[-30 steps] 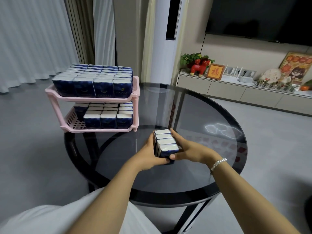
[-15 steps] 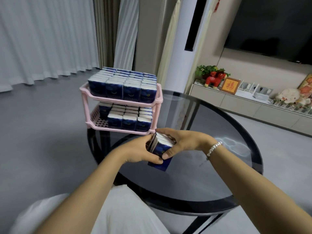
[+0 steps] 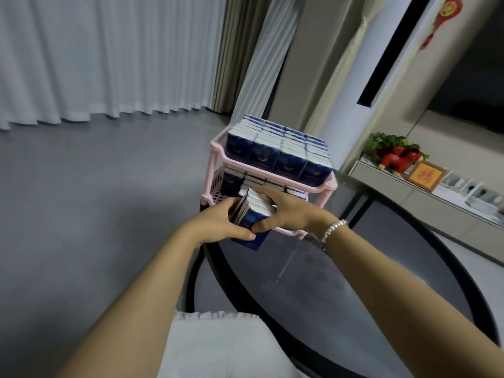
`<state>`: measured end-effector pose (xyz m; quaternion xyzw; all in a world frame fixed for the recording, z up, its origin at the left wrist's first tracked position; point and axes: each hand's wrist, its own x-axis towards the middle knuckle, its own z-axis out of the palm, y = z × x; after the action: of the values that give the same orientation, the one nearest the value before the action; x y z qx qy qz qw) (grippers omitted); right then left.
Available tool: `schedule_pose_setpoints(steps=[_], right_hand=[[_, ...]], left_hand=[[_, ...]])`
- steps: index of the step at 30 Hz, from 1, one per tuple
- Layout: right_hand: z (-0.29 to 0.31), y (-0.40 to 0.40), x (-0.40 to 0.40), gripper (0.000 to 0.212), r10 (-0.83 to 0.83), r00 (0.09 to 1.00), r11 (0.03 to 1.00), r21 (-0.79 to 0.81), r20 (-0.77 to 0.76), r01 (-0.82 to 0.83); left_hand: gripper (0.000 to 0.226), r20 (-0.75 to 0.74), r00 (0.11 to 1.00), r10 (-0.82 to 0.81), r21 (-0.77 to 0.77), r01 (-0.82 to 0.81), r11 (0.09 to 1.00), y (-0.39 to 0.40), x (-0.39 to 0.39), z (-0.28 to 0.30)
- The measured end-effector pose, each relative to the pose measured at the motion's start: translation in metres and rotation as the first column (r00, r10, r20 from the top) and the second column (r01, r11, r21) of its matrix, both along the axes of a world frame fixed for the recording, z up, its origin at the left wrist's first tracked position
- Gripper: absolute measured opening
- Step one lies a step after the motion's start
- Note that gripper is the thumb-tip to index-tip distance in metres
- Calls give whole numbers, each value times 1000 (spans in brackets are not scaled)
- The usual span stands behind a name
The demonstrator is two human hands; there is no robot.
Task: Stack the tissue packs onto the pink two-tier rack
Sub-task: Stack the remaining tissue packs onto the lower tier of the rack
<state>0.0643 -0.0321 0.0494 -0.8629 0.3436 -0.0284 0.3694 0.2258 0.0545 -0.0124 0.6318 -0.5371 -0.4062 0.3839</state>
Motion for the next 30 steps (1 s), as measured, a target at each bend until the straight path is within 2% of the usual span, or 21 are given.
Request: schedule_pose_setpoints(steps=[2,4,6,7,8,10,12,14,19,22,25,30], right_hand=[[-5,-5,13,87,6,1000,1000,-14,18,-6],[-10,-10,25,96,-5,1000,999,-53,27,6],[-12,-15,34,94,-14,999,997,-77,49,17],[-13,-16,39,92,-13,998,996,-91,61,18],[-15,-17,44,92,-10,998,993,-113,66,17],[-21,-20,54,95,5,998,986,-165,67,6],[-27,-22,64,100,4,998,982,-188,69,9],[-33,-26,72,101,12,996,980,-198,84,5],[-37,-37,85,97,25,994,976,-219,105,-1],[-36,-45,89,93,15,994,977,-211,104,7],[-36,-51,90,83,-14,994,974,-222,109,38],[-39,-57,96,76,-59,993,970,-228,102,81]], left_hand=[[90,-44,998,48,-13,-48,999,-2,9,-4],[69,-88,992,96,-18,-98,995,-5,18,-9],[54,-122,980,157,-3,-159,987,-8,24,-13],[53,-128,973,193,1,-195,981,-9,27,-15],[60,-111,964,242,5,-243,970,-10,30,-16],[90,-6,938,345,22,-345,938,-11,34,-16],[116,64,925,376,45,-379,924,-12,39,-16],[124,49,938,342,48,-344,938,-14,46,-16],[121,-50,949,310,12,-310,951,-23,59,-26],[113,-80,954,288,-37,-291,956,-30,60,-29],[94,-147,960,239,-76,-252,965,-37,61,-31],[57,-120,919,376,-123,-390,912,-50,60,-39]])
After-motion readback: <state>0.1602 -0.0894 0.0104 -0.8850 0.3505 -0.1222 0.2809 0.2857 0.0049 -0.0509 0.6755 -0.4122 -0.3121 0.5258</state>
